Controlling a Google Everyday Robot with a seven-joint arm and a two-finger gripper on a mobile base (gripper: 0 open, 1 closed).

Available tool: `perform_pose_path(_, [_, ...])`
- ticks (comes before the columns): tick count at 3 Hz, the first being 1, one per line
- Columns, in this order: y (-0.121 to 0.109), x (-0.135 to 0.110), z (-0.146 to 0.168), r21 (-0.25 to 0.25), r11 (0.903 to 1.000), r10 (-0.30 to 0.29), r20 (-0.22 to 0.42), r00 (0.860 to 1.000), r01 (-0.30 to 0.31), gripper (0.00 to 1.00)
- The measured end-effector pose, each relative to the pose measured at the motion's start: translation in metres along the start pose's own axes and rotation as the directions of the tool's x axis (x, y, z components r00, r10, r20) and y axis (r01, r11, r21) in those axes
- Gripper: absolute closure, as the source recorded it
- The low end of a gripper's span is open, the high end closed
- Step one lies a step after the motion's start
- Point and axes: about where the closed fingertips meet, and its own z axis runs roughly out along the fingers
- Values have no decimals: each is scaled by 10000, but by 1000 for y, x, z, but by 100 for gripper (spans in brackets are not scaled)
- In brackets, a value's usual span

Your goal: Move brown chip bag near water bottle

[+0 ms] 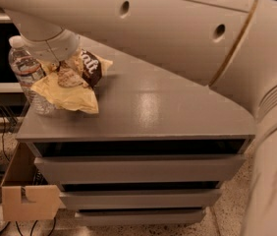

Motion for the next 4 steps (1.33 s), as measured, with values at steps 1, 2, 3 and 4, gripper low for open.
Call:
perform_pose_path(1, [-3,-3,5,53,10000,-23,-36,10000,23,13])
perform_pose_path(2, [-5,-2,9,61,10000,-66,-96,9999,67,0])
perform_pose_path(3, [-5,-1,12,30,9999,-139,-150,9998,139,0])
perform_pose_path(4, [-6,2,20,-19,9992,-411,-274,9988,410,0])
